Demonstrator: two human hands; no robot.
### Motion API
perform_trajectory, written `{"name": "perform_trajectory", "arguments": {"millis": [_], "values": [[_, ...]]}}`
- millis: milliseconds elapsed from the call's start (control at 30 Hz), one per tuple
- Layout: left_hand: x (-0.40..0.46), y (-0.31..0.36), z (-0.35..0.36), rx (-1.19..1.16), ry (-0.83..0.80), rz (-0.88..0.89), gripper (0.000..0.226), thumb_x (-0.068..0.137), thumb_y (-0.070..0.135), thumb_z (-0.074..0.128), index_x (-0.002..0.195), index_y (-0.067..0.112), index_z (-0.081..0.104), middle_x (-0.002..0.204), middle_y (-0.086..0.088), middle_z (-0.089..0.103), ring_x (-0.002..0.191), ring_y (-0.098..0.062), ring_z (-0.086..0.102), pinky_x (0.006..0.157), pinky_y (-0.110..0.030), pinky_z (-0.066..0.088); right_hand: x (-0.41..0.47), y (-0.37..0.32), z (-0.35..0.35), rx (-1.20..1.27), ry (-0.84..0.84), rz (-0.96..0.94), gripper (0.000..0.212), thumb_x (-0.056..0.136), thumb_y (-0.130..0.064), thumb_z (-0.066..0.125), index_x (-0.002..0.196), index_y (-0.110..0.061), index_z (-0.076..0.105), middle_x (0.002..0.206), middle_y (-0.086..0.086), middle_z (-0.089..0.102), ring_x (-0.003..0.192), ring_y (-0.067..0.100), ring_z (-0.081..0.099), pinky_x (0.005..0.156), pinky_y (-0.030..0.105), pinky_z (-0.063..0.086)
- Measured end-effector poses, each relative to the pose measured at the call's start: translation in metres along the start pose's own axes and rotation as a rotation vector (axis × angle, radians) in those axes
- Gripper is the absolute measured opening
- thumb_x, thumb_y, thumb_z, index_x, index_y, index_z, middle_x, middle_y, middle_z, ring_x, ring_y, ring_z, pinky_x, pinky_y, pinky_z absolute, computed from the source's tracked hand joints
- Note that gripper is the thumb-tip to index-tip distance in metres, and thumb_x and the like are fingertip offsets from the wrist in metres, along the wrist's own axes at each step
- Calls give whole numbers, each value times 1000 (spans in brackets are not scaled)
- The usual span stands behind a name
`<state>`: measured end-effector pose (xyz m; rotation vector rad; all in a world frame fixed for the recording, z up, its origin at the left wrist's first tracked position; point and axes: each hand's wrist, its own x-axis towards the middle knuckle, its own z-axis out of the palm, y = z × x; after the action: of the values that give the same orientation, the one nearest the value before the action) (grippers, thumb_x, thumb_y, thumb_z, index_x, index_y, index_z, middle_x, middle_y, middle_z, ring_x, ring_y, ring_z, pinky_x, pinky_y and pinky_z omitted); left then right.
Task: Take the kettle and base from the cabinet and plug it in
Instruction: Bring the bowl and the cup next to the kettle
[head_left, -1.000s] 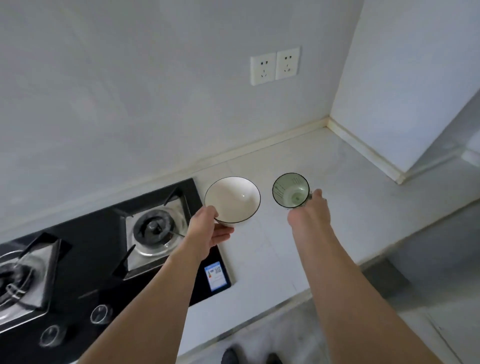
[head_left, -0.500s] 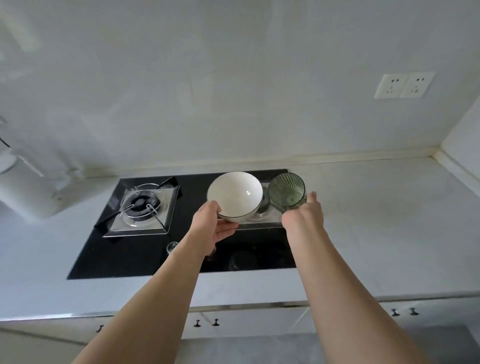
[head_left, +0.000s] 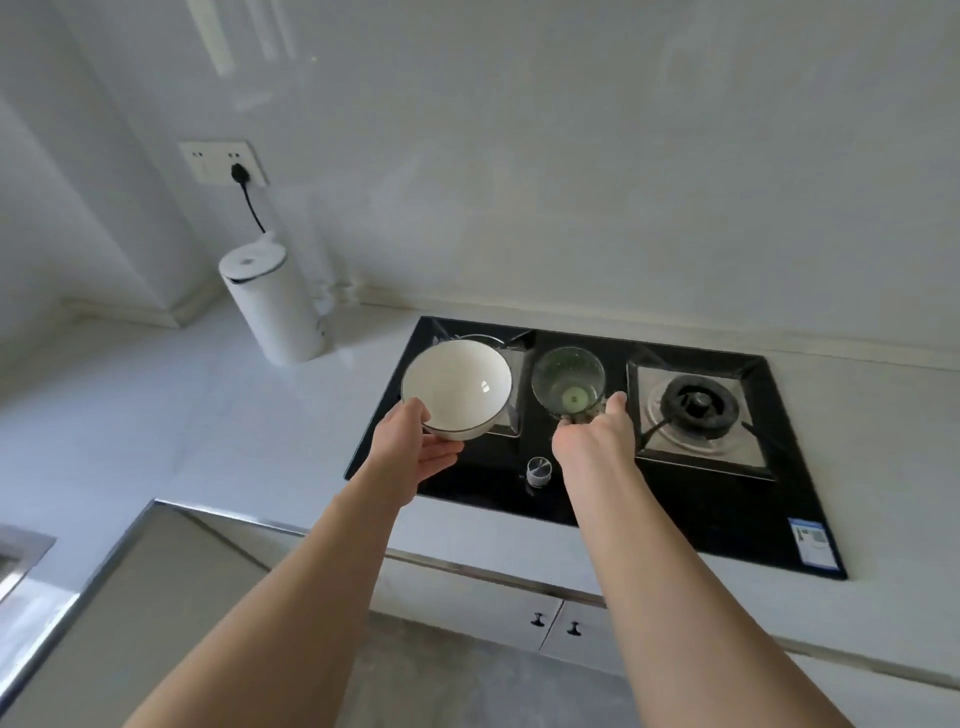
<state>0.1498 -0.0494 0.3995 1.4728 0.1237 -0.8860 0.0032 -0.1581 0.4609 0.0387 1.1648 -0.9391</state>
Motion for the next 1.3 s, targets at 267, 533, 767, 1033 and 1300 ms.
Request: {"name": "perform_trajectory", "arguments": {"millis": [267, 533, 767, 1033, 1300], "values": [[19, 29, -136, -144, 181, 29, 42, 79, 15, 40, 120, 10, 46, 97, -33, 68, 80, -37, 74, 72, -42, 61, -15, 133, 63, -98, -99, 268, 58, 89, -40, 65, 137, -16, 45, 137, 5, 51, 121, 21, 53, 99, 30, 43], [62, 74, -278, -159, 274, 37, 21, 78, 14, 40, 96, 14, 51, 86, -28, 70, 70, -34, 73, 72, -42, 61, -51, 279, 108, -144, -152, 312, 55, 93, -33, 61, 141, -14, 43, 143, 8, 46, 124, 24, 51, 101, 34, 47], [96, 100, -352, -205, 314, 40, 26, 78, 15, 40, 101, 15, 51, 90, -28, 70, 74, -34, 74, 68, -39, 60, -75, 366, 148, -215, -142, 334, 48, 94, -34, 60, 136, -19, 45, 144, 3, 44, 128, 21, 47, 98, 32, 45], [124, 126, -427, -245, 457, 38, 28, 78, 15, 39, 103, 14, 51, 90, -29, 70, 73, -33, 74, 67, -38, 60, -62, 453, 200, -331, -147, 416, 39, 94, -32, 60, 131, -22, 52, 140, -1, 50, 127, 19, 48, 99, 33, 44], [188, 148, -486, -286, 535, 5, 28, 74, 16, 41, 99, 13, 52, 95, -30, 69, 74, -34, 74, 67, -39, 61, -42, 536, 255, -447, -131, 419, 42, 96, -30, 55, 137, -24, 47, 149, -3, 42, 133, 17, 43, 108, 31, 38]]}}
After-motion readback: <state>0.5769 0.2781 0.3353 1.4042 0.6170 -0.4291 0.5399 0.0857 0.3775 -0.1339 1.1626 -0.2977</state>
